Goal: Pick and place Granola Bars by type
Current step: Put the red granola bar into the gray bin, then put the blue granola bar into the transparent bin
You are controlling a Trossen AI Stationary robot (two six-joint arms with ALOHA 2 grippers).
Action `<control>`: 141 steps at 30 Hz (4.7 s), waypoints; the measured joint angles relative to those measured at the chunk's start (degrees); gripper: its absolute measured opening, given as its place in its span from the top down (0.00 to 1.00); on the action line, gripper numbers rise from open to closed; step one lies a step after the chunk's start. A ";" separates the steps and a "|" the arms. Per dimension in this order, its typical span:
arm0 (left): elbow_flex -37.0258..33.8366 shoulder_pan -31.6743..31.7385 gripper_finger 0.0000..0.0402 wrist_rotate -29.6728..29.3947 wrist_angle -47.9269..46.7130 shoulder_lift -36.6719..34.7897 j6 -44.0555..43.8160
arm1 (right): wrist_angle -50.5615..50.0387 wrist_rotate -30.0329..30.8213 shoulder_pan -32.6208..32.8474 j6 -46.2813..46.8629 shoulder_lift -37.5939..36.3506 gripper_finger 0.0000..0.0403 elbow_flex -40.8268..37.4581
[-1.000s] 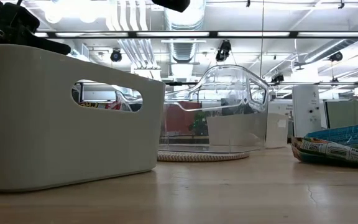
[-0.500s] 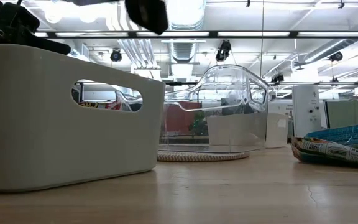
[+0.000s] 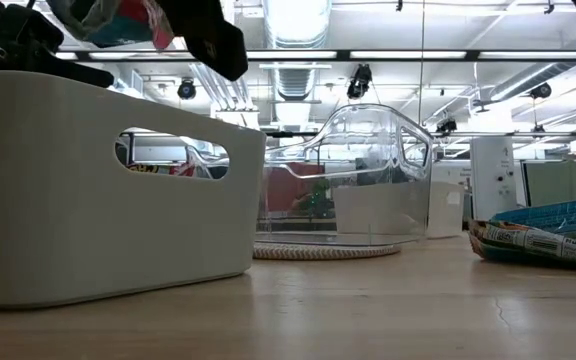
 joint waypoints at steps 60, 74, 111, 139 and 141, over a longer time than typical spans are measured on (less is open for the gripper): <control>0.02 0.00 1.00 0.02 0.00 0.00 0.00 | 8.35 -0.97 -0.77 -1.47 -0.04 0.47 -8.42; 0.02 0.01 1.00 0.01 0.00 0.02 -0.01 | 6.56 -5.10 2.70 -4.01 -5.26 0.50 -7.68; 0.01 0.01 1.00 0.00 0.00 0.27 -0.01 | -8.10 10.22 11.25 2.28 -32.22 0.98 -32.68; 0.01 0.01 1.00 0.01 0.00 0.55 0.00 | -10.27 17.63 12.85 19.98 -59.72 0.98 -59.94; 0.00 0.00 1.00 0.00 0.00 0.55 -0.02 | -10.77 17.65 12.81 20.96 -60.26 0.98 -60.93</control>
